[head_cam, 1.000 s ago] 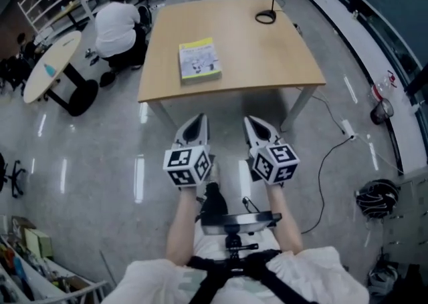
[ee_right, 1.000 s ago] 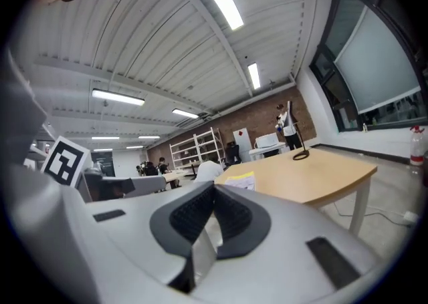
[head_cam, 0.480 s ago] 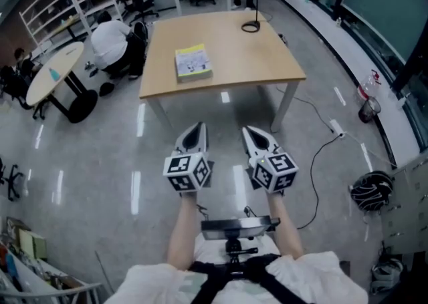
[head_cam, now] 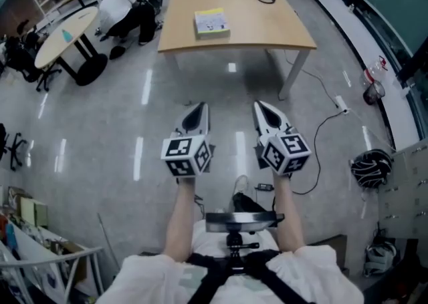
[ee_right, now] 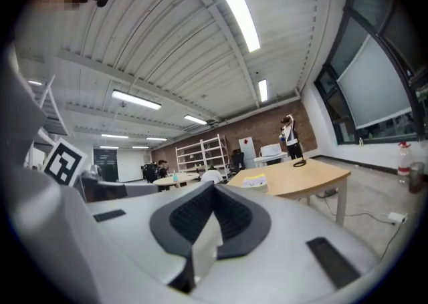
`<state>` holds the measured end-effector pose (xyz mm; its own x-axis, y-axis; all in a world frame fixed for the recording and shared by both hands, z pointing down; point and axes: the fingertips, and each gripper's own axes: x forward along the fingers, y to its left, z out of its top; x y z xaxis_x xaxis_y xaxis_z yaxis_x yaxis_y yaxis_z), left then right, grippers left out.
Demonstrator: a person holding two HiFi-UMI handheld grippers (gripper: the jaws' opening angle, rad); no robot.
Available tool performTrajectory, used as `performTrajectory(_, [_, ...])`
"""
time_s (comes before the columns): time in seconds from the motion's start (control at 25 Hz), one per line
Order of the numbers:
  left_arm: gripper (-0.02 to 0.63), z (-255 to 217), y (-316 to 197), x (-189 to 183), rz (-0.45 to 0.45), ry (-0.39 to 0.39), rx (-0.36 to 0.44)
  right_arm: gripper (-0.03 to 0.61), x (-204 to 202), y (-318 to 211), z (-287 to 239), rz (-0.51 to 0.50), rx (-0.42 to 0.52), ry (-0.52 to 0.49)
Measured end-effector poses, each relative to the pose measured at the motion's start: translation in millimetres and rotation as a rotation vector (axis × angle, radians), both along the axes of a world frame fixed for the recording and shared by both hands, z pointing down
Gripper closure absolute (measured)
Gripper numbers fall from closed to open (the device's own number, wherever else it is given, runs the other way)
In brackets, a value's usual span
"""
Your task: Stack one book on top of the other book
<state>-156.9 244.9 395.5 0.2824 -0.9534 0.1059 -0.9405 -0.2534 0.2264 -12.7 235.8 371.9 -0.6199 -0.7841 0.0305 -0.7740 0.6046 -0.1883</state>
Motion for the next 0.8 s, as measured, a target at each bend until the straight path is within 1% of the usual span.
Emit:
performTrajectory(0.12, [0.598, 9.2, 27.4, 4.0, 0.018, -0.025, -0.015, 0.578, -6.9, 32.9, 2.3, -0.017, -0.032, -0.043])
performTrajectory(0.32, [0.598, 2.2, 43.5, 13.2, 0.036, -0.055, 0.001, 0.578, -17.3, 65.3, 2.9, -0.045, -0.041, -0.015])
performTrajectory(0.44, [0.598, -2.5, 46.5, 21.2, 0.045, -0.073, 0.012, 0.578, -13.9, 67.7, 5.2, -0.05, -0.054, -0.004])
performTrajectory(0.56, [0.598, -2.5, 48.0, 21.6, 0.035, -0.079, 0.01, 0.578, -12.7, 67.7, 7.9, -0.052, -0.058, 0.026])
performTrajectory(0.64, [0.598, -2.8, 48.5, 20.3, 0.031, -0.078, 0.005, 0.578, -11.7, 67.0, 5.8, -0.051, -0.061, 0.015])
performTrajectory(0.8, [0.598, -0.4, 48.7, 27.1, 0.03, -0.036, -0.015, 0.578, -1.6, 66.5, 2.0, -0.052, -0.059, 0.018])
